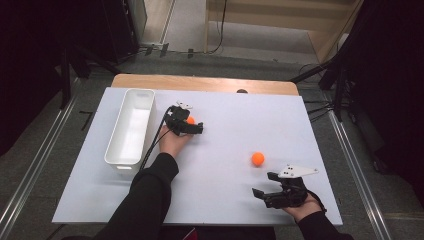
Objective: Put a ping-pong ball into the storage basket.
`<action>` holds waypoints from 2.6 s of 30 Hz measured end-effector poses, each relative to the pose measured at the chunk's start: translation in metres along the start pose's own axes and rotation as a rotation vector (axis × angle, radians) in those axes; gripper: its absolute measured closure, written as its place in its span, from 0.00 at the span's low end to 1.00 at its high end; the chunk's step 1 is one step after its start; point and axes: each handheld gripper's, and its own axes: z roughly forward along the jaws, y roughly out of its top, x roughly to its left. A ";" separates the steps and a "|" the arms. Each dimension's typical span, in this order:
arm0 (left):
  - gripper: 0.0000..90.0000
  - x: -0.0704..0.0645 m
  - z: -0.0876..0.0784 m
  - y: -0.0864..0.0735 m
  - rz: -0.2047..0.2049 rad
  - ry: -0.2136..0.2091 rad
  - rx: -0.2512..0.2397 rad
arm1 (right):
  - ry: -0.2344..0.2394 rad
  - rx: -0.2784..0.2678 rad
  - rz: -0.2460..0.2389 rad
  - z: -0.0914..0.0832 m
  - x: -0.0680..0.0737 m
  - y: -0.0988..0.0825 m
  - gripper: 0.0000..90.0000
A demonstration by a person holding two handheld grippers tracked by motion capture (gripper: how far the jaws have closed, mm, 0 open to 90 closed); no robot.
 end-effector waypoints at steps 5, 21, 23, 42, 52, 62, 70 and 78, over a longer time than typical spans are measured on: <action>0.09 -0.003 0.000 0.000 0.020 0.036 0.012 | -0.005 0.001 -0.003 0.001 0.000 0.000 0.14; 0.17 -0.006 -0.003 -0.002 0.021 0.040 0.004 | -0.002 0.007 -0.006 0.001 0.001 0.000 0.14; 0.19 -0.007 -0.003 -0.002 0.017 0.042 -0.001 | -0.003 0.007 -0.006 0.001 0.001 0.000 0.14; 0.48 -0.007 -0.010 -0.007 0.001 0.049 -0.034 | 0.004 0.015 -0.008 0.002 0.002 0.000 0.14; 0.56 -0.007 -0.011 -0.007 0.011 0.047 -0.037 | 0.006 0.017 -0.018 0.002 0.002 0.000 0.14; 0.56 -0.006 -0.011 -0.007 0.017 0.038 -0.037 | 0.010 0.017 -0.015 0.002 0.001 0.000 0.14; 0.56 -0.006 -0.015 -0.006 0.024 0.025 -0.021 | 0.005 0.018 -0.018 0.002 0.001 0.001 0.14; 0.56 -0.012 -0.024 0.000 0.031 -0.006 -0.031 | 0.005 0.020 -0.021 0.002 0.001 0.001 0.14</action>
